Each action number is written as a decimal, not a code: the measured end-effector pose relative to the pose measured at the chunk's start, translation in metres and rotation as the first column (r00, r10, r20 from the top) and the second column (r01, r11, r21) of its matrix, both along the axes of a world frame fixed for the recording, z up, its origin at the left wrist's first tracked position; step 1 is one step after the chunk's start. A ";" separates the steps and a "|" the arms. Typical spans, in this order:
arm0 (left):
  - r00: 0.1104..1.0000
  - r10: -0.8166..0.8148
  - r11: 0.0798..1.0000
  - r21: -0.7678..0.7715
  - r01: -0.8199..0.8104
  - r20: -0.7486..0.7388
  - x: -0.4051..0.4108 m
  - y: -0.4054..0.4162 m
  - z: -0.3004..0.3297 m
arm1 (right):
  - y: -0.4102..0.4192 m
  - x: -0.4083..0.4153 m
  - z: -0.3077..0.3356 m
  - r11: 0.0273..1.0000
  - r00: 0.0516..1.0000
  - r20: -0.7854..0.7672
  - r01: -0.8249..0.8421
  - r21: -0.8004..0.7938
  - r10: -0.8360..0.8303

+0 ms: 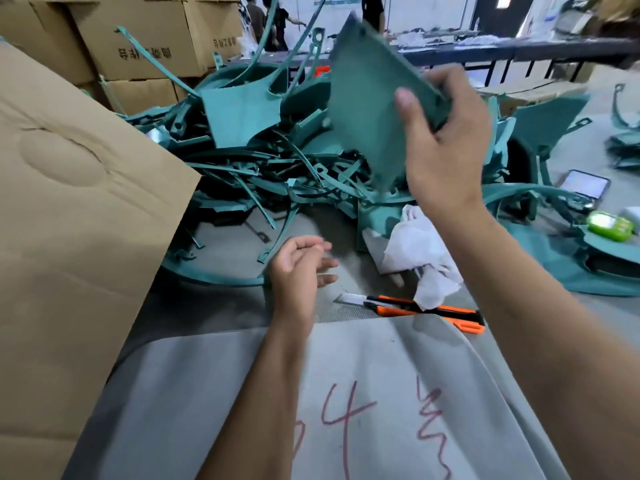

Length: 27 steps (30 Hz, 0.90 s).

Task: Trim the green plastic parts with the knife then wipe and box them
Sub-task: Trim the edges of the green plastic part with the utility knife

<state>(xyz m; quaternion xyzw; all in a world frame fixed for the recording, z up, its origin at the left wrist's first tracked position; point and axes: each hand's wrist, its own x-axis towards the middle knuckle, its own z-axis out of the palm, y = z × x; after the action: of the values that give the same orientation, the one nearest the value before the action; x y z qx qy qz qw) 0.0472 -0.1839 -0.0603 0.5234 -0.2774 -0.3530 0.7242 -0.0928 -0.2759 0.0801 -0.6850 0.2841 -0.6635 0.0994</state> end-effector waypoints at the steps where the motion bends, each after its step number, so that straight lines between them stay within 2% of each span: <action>1: 0.997 -0.072 0.997 -0.041 0.070 -0.036 0.002 0.002 0.001 | 0.006 0.000 0.004 0.998 0.994 0.089 -0.059 0.023 0.057; 4: 0.942 -0.305 0.943 -0.187 0.277 -0.142 0.011 0.006 0.006 | 0.019 0.002 0.009 0.951 0.930 0.280 -0.281 0.129 0.237; 6: 0.907 -0.394 0.906 -0.224 0.358 -0.145 0.015 0.009 0.012 | 0.021 0.006 -0.001 0.836 0.831 0.430 -0.487 0.253 0.354; 7: 0.897 -0.417 0.895 -0.237 0.378 -0.144 0.016 0.011 0.014 | 0.022 0.008 -0.008 0.746 0.757 0.540 -0.587 0.314 0.369; 9: 0.893 -0.420 0.877 -0.324 0.354 -0.162 0.016 0.013 0.016 | 0.025 0.011 -0.026 0.578 0.592 0.754 -0.734 0.357 0.285; 11: 0.921 -0.359 0.874 -0.401 0.274 -0.153 0.016 0.015 0.021 | 0.029 0.011 -0.047 0.473 0.502 0.830 -0.809 0.349 0.244; 12: 0.947 -0.301 0.877 -0.423 0.228 -0.114 0.015 0.016 0.025 | 0.032 0.011 -0.057 0.437 0.525 0.816 -0.810 0.391 0.243; 15: 1.000 -0.004 0.895 -0.446 -0.001 -0.011 0.013 0.018 0.036 | 0.041 0.009 -0.091 0.404 0.735 0.624 -0.672 0.621 0.265; 16: 0.997 0.077 0.892 -0.447 -0.073 -0.009 0.011 0.019 0.038 | 0.043 0.009 -0.101 0.369 0.733 0.630 -0.677 0.637 0.257; 17: 0.992 0.120 0.887 -0.446 -0.120 -0.030 0.008 0.019 0.039 | 0.048 0.011 -0.107 0.311 0.685 0.692 -0.724 0.615 0.226; 19: 0.985 0.106 0.892 -0.426 -0.155 -0.135 0.000 0.017 0.038 | 0.057 0.016 -0.113 0.207 0.522 0.844 -0.846 0.492 0.127; 21: 0.977 0.015 0.913 -0.395 -0.100 -0.214 -0.012 0.013 0.037 | 0.061 0.020 -0.117 0.181 0.390 0.918 -0.910 0.373 0.067; 22: 0.983 -0.035 0.924 -0.381 -0.037 -0.181 -0.019 0.012 0.036 | 0.063 0.021 -0.118 0.183 0.370 0.926 -0.918 0.351 0.075; 24: 0.999 -0.035 0.950 -0.311 0.032 -0.004 -0.029 0.011 0.030 | 0.066 0.019 -0.121 0.185 0.435 0.886 -0.895 0.406 0.158; 26: 0.988 0.089 0.971 -0.230 -0.058 0.127 -0.029 0.011 0.027 | 0.066 0.011 -0.123 0.174 0.589 0.744 -0.807 0.565 0.317; 27: 0.974 0.150 0.968 -0.223 -0.111 0.170 -0.026 0.013 0.027 | 0.064 0.005 -0.124 0.208 0.689 0.602 -0.710 0.673 0.403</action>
<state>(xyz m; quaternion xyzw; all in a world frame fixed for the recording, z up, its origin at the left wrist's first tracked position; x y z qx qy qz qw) 0.0216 -0.1713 -0.0331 0.4909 -0.3446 -0.2223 0.7686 -0.0883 -0.2119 -0.0441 -0.4759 0.2921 -0.4267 0.7114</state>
